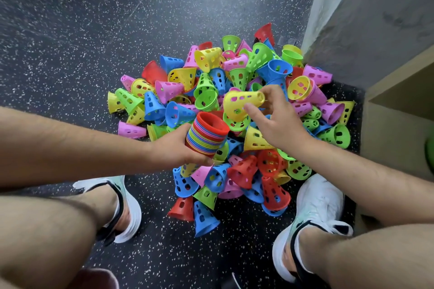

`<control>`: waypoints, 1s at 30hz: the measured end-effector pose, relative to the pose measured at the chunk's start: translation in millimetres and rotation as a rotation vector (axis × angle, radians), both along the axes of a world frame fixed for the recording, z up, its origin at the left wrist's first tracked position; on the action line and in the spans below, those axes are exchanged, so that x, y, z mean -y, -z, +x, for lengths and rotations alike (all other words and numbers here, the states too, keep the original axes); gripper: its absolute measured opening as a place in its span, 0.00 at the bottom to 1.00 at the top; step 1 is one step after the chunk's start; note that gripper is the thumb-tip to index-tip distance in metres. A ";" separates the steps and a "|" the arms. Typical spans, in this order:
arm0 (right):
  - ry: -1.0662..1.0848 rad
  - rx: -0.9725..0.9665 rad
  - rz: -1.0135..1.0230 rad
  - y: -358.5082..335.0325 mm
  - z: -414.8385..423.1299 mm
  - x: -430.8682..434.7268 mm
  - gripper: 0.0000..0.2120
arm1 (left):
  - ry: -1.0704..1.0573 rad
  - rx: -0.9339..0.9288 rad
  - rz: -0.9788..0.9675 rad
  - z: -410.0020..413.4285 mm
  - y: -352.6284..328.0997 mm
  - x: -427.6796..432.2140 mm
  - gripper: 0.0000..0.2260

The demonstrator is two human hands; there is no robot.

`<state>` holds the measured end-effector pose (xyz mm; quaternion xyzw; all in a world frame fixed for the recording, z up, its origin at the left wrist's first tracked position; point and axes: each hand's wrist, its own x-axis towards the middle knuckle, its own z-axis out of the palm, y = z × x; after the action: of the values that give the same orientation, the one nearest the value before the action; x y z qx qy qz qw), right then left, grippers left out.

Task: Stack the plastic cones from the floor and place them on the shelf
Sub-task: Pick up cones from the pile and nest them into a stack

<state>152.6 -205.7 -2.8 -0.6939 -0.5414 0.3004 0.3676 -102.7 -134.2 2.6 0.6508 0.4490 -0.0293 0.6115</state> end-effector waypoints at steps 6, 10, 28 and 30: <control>-0.139 -0.149 0.026 -14.1 -15.4 2.4 0.15 | 0.003 -0.038 0.024 7.7 0.4 0.7 0.28; -0.191 -0.220 -0.015 -16.4 -17.1 4.0 0.18 | -0.006 -0.046 0.009 5.0 5.2 1.0 0.32; -0.127 -0.104 -0.039 -33.1 -9.4 -3.4 0.17 | 0.002 -0.038 0.024 6.7 5.2 -1.1 0.31; -0.134 -0.074 -0.060 -32.4 -9.5 -4.9 0.16 | 0.004 -0.032 0.017 6.5 5.9 -3.0 0.31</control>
<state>143.1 -200.7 29.6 -0.6552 -0.5634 0.3659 0.3455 -96.2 -131.3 -3.3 0.6561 0.4577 -0.0370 0.5989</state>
